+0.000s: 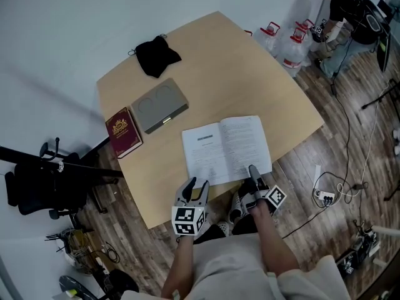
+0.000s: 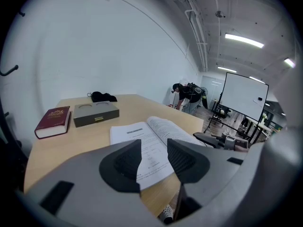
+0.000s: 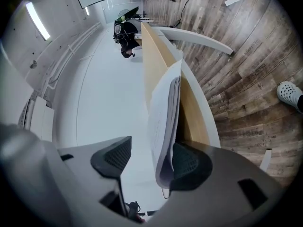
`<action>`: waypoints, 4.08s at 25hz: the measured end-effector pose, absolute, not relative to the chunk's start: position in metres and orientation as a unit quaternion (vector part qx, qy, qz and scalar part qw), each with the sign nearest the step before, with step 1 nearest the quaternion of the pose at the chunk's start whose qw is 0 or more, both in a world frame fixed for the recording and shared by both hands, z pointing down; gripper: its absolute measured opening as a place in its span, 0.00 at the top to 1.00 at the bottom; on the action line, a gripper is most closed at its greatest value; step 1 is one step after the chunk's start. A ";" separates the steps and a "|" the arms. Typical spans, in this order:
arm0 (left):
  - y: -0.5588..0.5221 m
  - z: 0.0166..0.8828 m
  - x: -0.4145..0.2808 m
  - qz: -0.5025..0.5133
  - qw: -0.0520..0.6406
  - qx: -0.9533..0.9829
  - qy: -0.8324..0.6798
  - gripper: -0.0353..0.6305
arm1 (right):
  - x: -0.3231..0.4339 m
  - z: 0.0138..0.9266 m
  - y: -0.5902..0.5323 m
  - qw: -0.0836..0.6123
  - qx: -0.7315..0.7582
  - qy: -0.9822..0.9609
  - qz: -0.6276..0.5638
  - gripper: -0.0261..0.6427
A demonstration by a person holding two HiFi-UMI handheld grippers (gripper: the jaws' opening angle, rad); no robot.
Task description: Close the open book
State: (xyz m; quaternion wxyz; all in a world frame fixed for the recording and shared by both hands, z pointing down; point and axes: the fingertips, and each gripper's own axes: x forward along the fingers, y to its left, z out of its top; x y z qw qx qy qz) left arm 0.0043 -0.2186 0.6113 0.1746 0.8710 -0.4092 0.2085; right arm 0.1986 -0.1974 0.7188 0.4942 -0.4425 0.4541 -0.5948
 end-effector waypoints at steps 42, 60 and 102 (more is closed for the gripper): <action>-0.216 0.619 -0.011 0.200 0.182 0.852 -0.448 0.68 | 0.186 0.693 -0.226 0.395 -0.448 0.582 -0.552 0.64; -0.214 0.610 -0.048 0.186 0.186 0.846 -0.464 0.68 | 0.163 0.687 -0.227 0.332 -0.499 0.594 -0.536 0.87; -0.207 0.599 -0.106 0.156 0.192 0.824 -0.510 0.68 | 0.103 0.683 -0.243 0.178 -0.528 0.665 -0.496 0.92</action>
